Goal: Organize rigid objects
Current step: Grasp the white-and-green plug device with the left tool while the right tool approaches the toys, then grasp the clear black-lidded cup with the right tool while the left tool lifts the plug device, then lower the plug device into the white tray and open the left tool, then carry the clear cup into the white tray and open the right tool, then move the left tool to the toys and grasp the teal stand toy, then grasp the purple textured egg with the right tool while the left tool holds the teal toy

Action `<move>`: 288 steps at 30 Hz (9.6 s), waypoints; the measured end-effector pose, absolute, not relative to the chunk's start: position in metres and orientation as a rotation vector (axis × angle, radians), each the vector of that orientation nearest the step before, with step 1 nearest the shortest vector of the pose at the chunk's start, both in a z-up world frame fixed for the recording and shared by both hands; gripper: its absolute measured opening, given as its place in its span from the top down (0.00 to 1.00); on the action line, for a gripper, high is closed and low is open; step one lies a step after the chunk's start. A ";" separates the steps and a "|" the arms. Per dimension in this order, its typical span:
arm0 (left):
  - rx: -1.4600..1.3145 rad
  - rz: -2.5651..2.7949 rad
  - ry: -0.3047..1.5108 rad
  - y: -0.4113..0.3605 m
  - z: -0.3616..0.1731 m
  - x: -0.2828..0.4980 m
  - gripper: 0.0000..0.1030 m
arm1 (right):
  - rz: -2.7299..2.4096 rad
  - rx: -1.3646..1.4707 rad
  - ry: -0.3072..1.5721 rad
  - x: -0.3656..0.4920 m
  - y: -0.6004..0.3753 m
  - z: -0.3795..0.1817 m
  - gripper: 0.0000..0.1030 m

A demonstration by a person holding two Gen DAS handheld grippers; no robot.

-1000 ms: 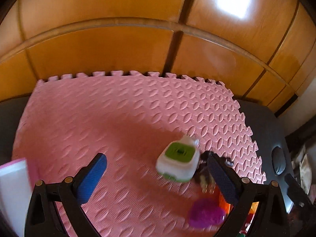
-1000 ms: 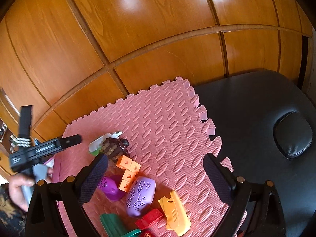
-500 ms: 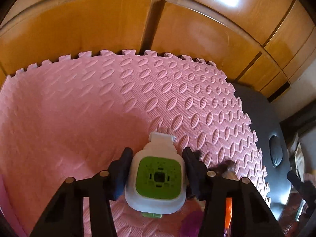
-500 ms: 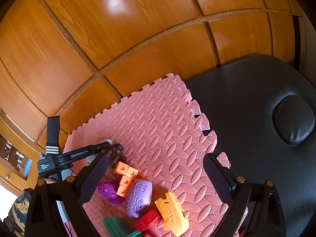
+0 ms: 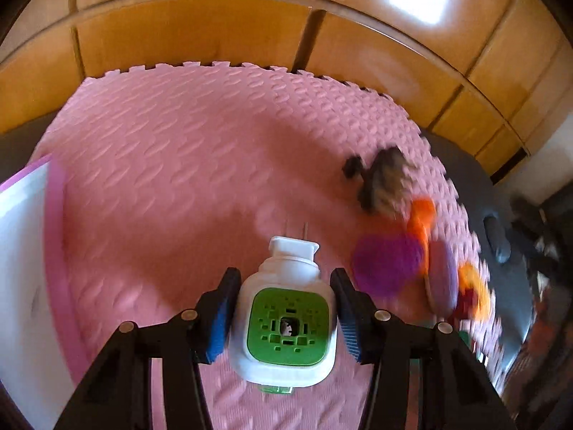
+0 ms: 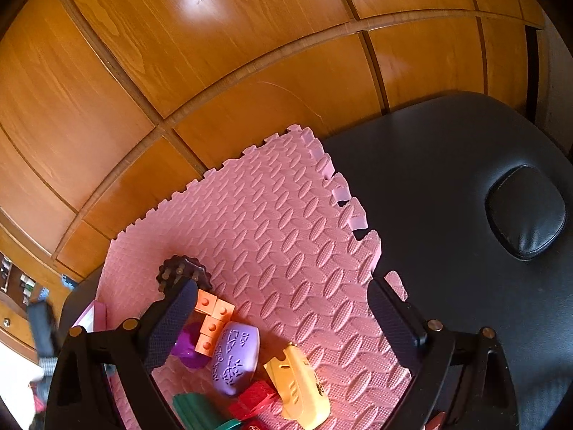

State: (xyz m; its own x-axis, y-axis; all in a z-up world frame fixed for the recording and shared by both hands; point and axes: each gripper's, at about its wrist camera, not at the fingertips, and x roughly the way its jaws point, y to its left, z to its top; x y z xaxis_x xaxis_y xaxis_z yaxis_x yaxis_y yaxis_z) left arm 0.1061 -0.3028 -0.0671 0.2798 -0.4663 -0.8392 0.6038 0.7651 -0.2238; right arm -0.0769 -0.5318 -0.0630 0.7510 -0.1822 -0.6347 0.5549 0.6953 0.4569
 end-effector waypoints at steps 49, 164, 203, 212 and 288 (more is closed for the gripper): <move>-0.039 -0.697 0.824 -0.167 -0.009 0.019 0.50 | -0.050 0.065 1.087 -0.076 -0.367 -0.112 0.57; -0.090 -0.140 0.814 -0.003 -0.042 0.023 0.38 | 0.102 -0.031 0.886 0.125 -0.165 -0.073 0.41; -0.022 -0.225 0.799 -0.039 -0.031 0.003 0.33 | -0.122 0.083 0.693 0.014 -0.262 -0.033 0.37; 0.014 -0.295 0.768 -0.060 -0.017 0.002 0.33 | -0.364 0.160 0.659 -0.027 -0.380 -0.017 0.37; 0.156 -0.853 0.941 -0.264 -0.086 -0.007 0.70 | -0.204 0.254 0.924 -0.004 -0.460 -0.105 0.34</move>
